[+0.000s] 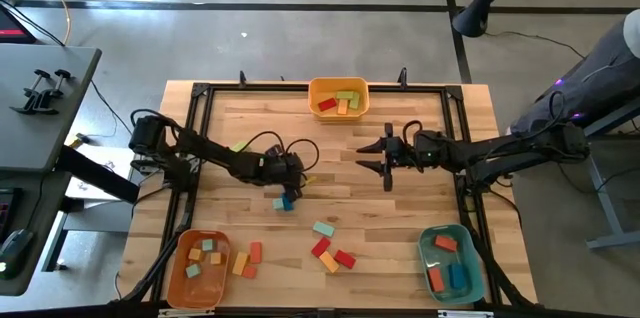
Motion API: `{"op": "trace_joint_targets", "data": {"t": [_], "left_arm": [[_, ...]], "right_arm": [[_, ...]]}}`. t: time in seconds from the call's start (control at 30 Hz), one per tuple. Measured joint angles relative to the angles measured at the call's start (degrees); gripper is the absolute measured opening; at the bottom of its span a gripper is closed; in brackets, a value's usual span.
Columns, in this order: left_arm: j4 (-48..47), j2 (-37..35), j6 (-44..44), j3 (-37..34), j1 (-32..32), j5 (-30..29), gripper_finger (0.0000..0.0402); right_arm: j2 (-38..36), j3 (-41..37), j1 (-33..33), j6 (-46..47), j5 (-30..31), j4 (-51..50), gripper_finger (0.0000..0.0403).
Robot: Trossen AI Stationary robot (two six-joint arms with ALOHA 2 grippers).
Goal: Sort blocks by size
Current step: Put the large brown rectangle block into the green bin
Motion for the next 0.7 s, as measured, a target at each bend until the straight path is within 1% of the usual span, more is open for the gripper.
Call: {"op": "trace_joint_targets", "data": {"t": [0.1,0.23,0.27,0.37,0.47,0.57,0.6,0.7], "left_arm": [[0.46,0.00,0.18,0.00,0.03,2.22,0.0187],[4.63,0.00,0.67,0.00,0.03,5.86,0.0102],[6.40,0.00,1.02,0.00,-0.01,7.11,0.0091],[12.31,0.00,1.20,0.00,-0.01,8.91,0.0091],[21.69,0.00,2.19,0.00,0.00,10.36,0.0091],[31.31,0.00,4.31,0.00,0.29,11.83,0.0091],[34.56,0.00,4.99,0.00,0.73,13.56,0.0091],[44.51,0.00,6.98,0.00,2.69,22.20,0.0091]], "right_arm": [[0.00,0.00,0.00,-0.21,0.00,-1.98,0.0142],[0.00,0.00,0.02,-1.76,-0.59,-4.51,0.0142],[0.00,0.00,0.03,-2.52,-1.36,-4.83,0.0142],[0.00,0.00,0.07,-3.99,-4.25,-4.84,0.0142],[0.00,0.00,0.07,-4.79,-6.76,-5.13,0.0142],[-0.02,0.00,0.07,-5.86,-8.18,-7.75,0.0142],[-0.01,0.00,0.07,-7.43,-8.79,-8.46,0.0142],[-0.02,0.00,0.07,-13.42,-10.73,-8.51,0.0142]]}}
